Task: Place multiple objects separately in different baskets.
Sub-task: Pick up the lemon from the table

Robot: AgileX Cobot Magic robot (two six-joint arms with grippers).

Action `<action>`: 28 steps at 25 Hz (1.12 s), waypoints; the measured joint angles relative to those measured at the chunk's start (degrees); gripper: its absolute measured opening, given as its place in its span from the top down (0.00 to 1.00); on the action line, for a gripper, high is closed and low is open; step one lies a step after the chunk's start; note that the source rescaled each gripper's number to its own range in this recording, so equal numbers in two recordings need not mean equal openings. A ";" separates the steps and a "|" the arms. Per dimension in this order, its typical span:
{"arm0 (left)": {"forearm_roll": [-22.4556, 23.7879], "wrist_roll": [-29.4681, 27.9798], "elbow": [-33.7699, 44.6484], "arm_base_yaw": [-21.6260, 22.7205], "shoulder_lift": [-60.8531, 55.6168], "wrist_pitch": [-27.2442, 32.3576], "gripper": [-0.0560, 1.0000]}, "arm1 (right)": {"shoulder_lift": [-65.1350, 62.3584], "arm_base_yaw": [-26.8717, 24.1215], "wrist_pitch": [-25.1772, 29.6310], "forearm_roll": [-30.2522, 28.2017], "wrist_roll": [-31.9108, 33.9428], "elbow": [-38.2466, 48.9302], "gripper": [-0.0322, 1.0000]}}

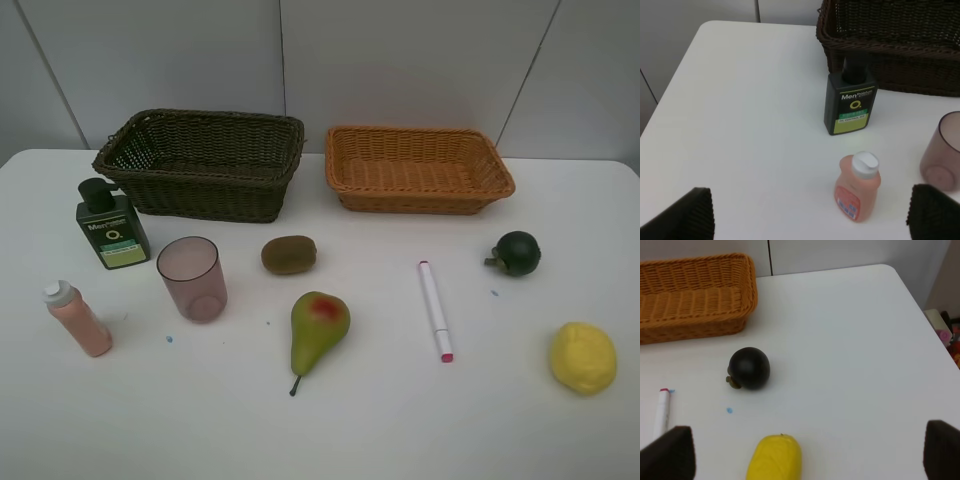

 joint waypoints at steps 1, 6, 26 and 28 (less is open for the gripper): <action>0.00 0.00 0.00 0.00 0.00 0.00 0.00 | 0.00 0.00 0.00 0.00 0.00 0.00 0.00; 0.00 0.00 0.00 0.00 0.00 0.00 0.00 | 0.00 0.00 0.00 0.00 0.00 0.00 0.00; 0.00 0.00 0.00 0.00 0.00 0.00 0.00 | 0.00 0.00 0.00 0.00 0.00 0.00 0.00; 0.00 0.00 0.00 0.00 0.00 0.00 0.00 | 0.00 0.00 0.00 0.00 0.00 0.00 0.00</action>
